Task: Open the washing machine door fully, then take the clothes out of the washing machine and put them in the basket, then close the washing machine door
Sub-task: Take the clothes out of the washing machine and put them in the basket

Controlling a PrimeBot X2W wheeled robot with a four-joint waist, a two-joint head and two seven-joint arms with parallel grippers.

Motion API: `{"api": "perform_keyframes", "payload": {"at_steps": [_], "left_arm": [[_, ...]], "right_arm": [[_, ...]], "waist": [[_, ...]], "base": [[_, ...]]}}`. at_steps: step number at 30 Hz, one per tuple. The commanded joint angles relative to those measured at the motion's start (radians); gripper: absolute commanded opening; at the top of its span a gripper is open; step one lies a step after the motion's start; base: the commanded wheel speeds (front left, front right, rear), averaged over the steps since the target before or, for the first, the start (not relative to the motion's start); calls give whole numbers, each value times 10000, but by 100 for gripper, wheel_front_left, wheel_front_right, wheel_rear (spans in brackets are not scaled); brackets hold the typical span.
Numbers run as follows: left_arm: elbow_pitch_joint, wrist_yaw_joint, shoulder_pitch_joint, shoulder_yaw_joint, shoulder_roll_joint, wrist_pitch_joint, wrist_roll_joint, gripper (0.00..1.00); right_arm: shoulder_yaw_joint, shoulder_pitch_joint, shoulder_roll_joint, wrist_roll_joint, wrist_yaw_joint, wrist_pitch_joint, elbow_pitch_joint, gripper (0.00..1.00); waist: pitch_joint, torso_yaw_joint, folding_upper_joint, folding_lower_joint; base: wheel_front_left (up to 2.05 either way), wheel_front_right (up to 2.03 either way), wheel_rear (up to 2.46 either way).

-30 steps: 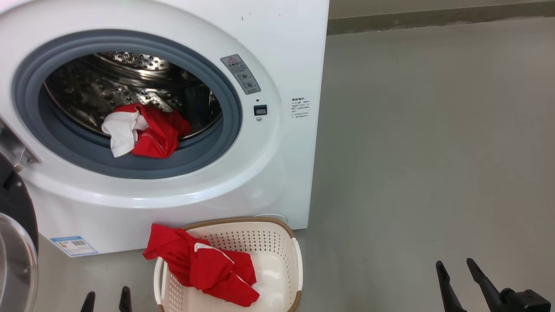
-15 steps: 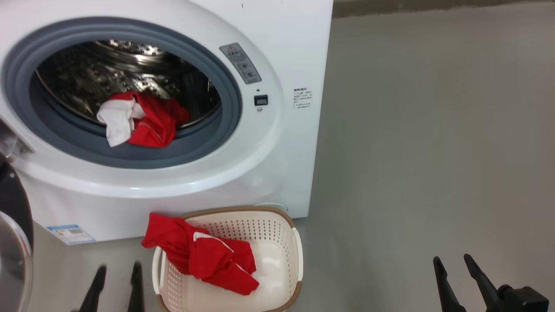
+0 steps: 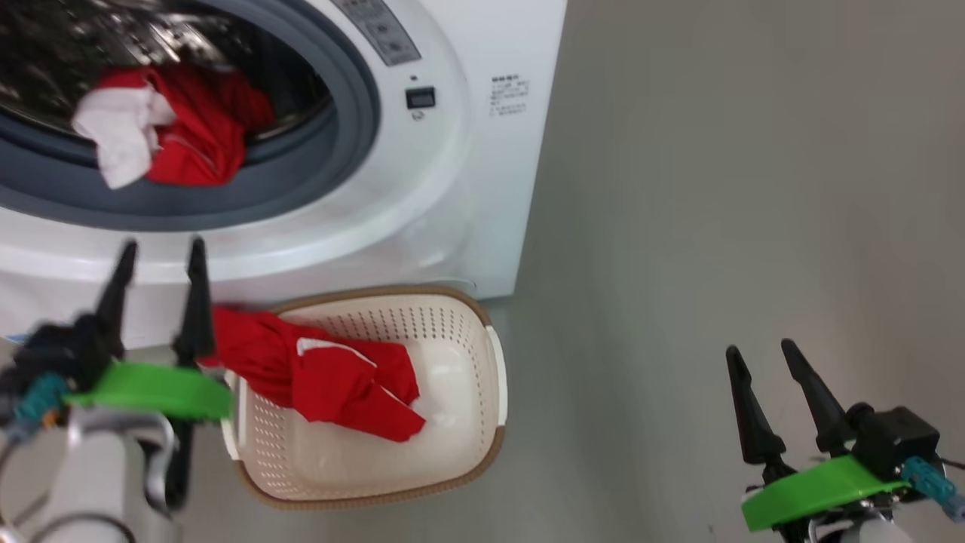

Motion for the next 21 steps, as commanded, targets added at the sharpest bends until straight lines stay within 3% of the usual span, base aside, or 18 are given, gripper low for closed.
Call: {"api": "perform_keyframes", "payload": {"at_steps": [1,11,21], "left_arm": [[156,-56,-772,393,472,-51,12,100],[2748,-56,-3827,419,1801,-51,50,100],[5140,-51,-5990,697,2700,-51,-46,100]], "right_arm": [[300,-399,-25,-31,48,-65,-267,100],[757,-1009,-13,630,48,-65,-299,100],[933,-1231,-12,845,48,-65,-389,100]], "waist": [[1061,-606,-1,0],[2225,-1440,-1,0],[2973,-2020,-1,0]], "base": [[0,0,0],[0,0,0],[0,0,0]]}}
